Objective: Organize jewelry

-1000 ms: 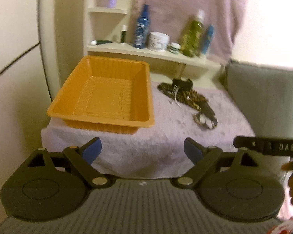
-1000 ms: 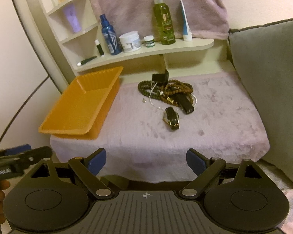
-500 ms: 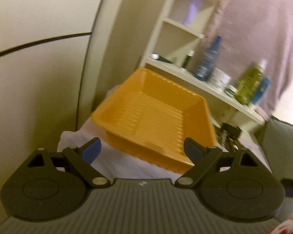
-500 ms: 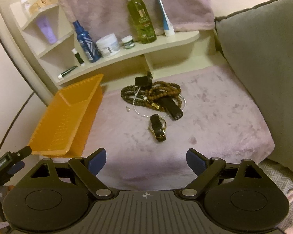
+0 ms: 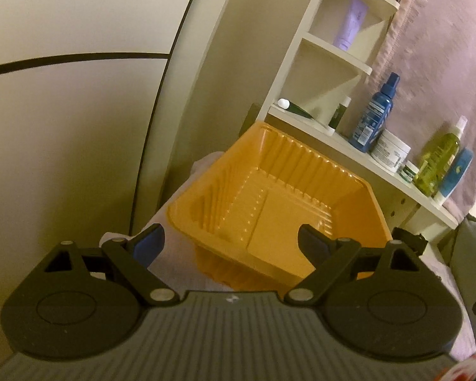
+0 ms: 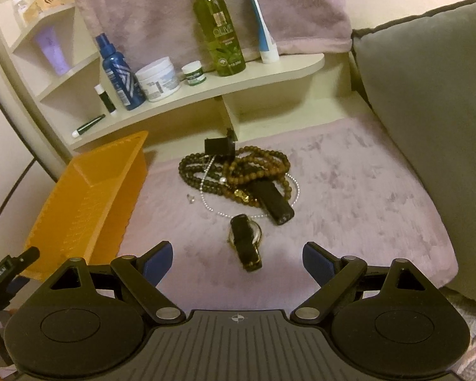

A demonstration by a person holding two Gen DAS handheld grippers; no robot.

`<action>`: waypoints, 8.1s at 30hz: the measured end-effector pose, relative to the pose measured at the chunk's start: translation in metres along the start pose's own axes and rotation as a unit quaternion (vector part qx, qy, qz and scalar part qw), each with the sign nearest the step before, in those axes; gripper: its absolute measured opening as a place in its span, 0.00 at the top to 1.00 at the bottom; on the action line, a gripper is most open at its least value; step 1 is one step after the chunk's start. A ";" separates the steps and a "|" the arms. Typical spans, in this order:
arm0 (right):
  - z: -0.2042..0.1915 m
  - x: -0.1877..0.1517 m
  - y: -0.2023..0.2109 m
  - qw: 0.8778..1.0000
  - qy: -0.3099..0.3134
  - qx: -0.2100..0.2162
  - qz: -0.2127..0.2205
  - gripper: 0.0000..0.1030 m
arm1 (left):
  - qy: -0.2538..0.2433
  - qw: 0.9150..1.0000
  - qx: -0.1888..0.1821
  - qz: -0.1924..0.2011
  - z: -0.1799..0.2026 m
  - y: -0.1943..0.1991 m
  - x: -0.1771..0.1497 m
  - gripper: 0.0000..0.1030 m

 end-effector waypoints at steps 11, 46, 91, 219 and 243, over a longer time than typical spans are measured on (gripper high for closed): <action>0.008 0.001 -0.027 1.000 0.005 -0.019 -0.018 0.13 | 0.006 1.000 0.002 0.028 0.001 -0.030 0.002 0.27; 0.010 -0.012 -0.041 0.996 0.084 -0.024 -0.021 0.41 | -0.191 0.966 0.068 0.158 0.034 0.013 0.034 0.84; -0.145 -0.002 -0.045 0.971 0.109 0.214 -0.002 0.85 | -0.205 0.967 0.081 0.127 0.039 0.005 0.035 0.84; -0.145 0.004 -0.095 0.950 0.206 0.236 -0.009 0.68 | -0.235 0.965 0.101 0.053 0.020 -0.023 0.033 0.77; -0.034 0.025 -0.100 0.958 0.262 0.111 0.031 0.80 | -0.246 0.963 0.098 0.046 0.022 -0.025 0.033 0.77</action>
Point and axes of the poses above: each gripper's, at about its wrist camera, not at the fingertips, and y roughly against the way its jaws point, z to its right, x to its top, the point moved 10 cm from there along -y, roughly the way its jaws point, and after that the axes turned 7 degrees about z, right-handed, at the moved point
